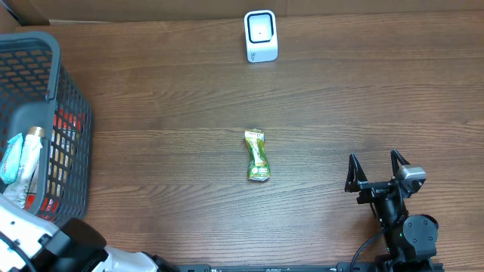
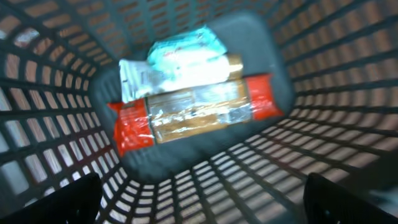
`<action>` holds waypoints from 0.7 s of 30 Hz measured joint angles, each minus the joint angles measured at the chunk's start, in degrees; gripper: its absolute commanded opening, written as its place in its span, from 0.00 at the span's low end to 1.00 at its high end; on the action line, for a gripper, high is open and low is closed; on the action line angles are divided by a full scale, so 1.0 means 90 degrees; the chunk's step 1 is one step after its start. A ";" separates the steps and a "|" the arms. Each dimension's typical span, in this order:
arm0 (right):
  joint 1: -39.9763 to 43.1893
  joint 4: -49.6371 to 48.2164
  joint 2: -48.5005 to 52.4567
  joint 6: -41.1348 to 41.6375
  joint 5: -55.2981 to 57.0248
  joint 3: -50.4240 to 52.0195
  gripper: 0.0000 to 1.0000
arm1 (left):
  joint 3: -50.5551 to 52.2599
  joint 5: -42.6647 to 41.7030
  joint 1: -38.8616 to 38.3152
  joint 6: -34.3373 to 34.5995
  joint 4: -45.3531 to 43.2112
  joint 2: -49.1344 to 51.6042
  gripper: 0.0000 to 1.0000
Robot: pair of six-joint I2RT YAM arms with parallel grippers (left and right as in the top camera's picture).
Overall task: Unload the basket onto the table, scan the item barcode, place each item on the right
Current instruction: 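Return the left gripper into the basket and grasp the spaghetti pack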
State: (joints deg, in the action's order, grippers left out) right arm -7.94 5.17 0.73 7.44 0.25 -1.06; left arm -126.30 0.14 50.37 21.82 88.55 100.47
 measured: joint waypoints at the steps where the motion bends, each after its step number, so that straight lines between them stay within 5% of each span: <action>1: 0.0000 0.0000 0.0000 0.0000 -0.0002 0.0000 1.00 | 0.0257 0.0010 0.0002 -0.0104 -0.0124 0.0000 0.92; 21: 0.0000 -0.0005 0.0000 0.0005 0.0000 0.0000 1.00 | 0.4869 0.0617 -0.0291 -0.1967 -0.4010 0.0068 0.91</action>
State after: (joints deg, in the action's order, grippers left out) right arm -7.94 5.13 0.73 7.49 0.25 -1.06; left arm -82.48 5.69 47.75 4.12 52.47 101.08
